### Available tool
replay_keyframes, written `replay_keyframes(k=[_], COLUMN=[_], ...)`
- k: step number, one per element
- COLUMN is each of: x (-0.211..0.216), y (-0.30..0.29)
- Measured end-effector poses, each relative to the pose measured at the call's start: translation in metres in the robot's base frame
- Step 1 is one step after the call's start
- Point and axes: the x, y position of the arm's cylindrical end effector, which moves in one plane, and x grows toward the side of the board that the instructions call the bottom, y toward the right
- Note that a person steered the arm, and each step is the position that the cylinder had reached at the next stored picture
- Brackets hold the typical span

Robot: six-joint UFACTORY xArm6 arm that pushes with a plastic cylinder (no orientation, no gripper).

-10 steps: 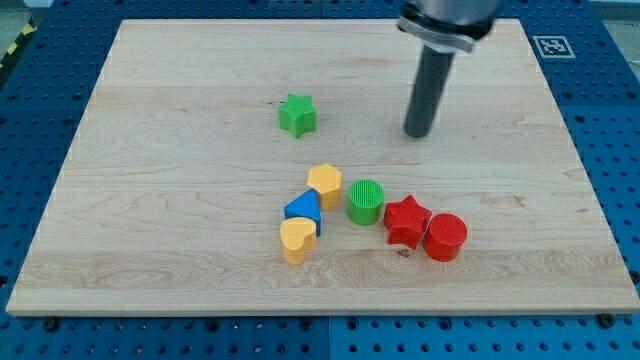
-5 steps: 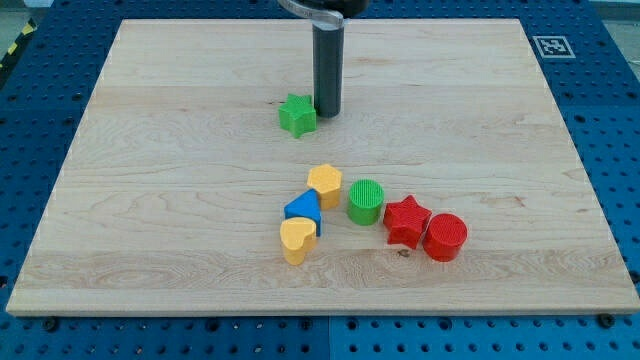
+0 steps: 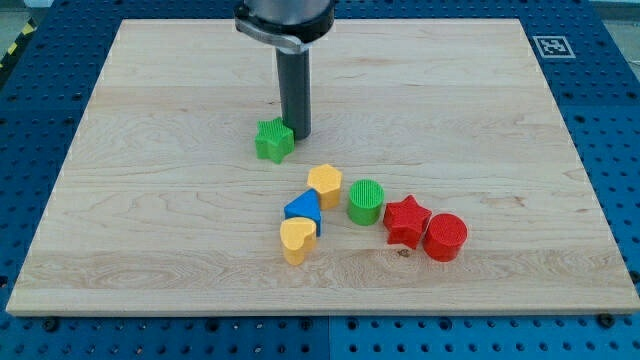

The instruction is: Move the green star to the top left of the yellow hexagon

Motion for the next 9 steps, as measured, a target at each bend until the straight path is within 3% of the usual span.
replay_keyframes(k=[1,2,4,9], x=[0.019,-0.020,0.001,0.023], y=[-0.001,-0.030,-0.074,-0.047])
